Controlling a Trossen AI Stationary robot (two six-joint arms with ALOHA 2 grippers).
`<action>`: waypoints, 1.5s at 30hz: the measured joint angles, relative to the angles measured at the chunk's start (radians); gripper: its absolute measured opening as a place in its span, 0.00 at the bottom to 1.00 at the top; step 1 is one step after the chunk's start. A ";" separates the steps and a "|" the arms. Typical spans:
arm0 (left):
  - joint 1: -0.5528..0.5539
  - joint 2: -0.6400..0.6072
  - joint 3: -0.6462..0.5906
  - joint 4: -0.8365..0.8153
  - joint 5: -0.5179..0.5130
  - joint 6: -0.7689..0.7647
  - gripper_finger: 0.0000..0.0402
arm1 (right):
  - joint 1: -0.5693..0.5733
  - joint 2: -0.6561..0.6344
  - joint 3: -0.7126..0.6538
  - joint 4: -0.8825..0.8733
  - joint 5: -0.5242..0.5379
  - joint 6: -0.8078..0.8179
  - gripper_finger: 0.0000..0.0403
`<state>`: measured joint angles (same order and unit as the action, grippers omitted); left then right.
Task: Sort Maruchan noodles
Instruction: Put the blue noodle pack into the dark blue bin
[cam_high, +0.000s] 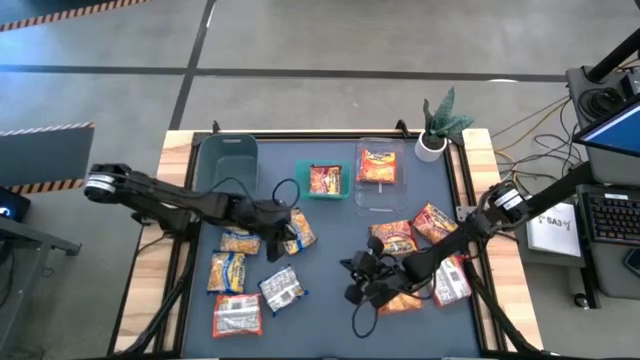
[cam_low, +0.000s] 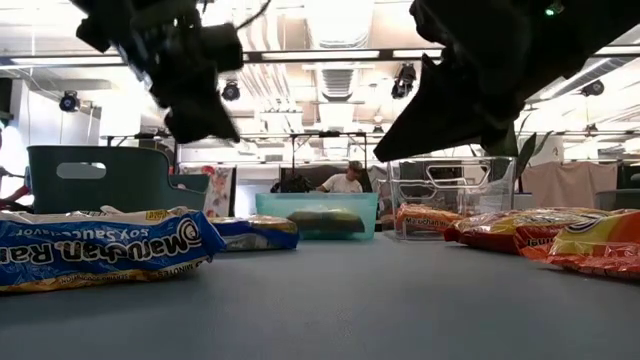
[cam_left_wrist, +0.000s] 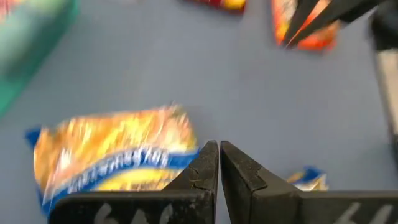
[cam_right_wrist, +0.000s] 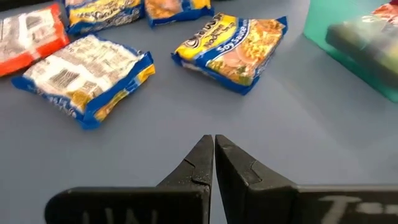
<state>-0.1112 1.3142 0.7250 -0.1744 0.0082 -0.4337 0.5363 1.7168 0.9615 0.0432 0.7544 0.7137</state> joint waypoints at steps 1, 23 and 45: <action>0.000 0.010 0.000 -0.026 -0.001 -0.009 0.00 | -0.007 0.000 0.000 -0.001 0.005 0.005 0.02; 0.174 0.091 0.005 -0.099 -0.078 0.115 0.35 | -0.216 0.109 0.018 0.392 0.007 -0.313 0.02; 0.156 0.026 0.054 -0.077 -0.066 0.175 0.39 | -0.326 0.292 0.293 0.058 -0.134 -0.361 0.02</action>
<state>0.0449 1.3399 0.7791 -0.2514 -0.0576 -0.2588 0.2104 2.0087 1.2545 0.1011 0.6201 0.3526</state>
